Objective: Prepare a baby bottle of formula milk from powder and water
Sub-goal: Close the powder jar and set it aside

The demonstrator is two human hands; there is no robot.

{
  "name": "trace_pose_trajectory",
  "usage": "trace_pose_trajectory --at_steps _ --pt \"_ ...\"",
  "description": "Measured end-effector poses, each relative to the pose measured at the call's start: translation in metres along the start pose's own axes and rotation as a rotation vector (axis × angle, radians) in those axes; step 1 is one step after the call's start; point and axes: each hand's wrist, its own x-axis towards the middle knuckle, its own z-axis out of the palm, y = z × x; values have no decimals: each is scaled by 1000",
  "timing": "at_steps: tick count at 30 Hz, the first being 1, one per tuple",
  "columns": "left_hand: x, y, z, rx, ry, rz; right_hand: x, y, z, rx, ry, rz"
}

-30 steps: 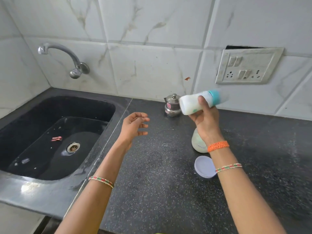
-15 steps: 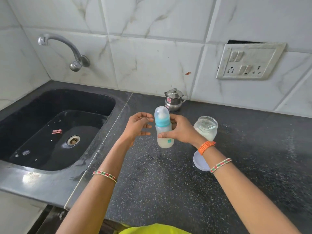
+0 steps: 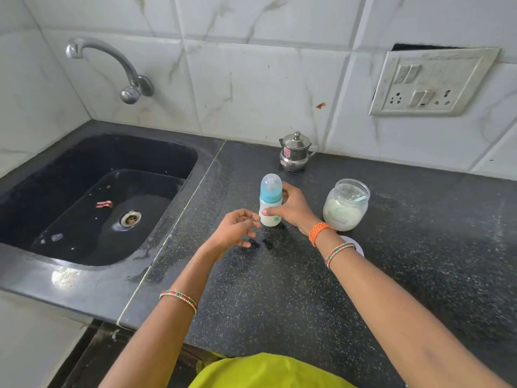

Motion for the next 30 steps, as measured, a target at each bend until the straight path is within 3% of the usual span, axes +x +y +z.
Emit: trace_pose_trajectory --at_steps 6,10,12,17,21,26,30 --pt "0 -3 4 13 1 13 -6 -4 2 -53 -70 22" --pt "-1 -1 15 18 -47 9 -49 5 -32 -249 159 23" --pt "-1 2 24 18 -101 0 -80 16 -66 -406 256 122" --pt "8 18 59 107 -220 41 -131 45 -98 -764 201 374" --pt "18 28 88 209 -249 154 -136 56 -85 -876 205 365" --pt "37 31 111 295 -121 315 -123 48 -127 -772 272 349" --pt "57 34 136 334 -102 325 -97 21 -163 -1040 273 195"
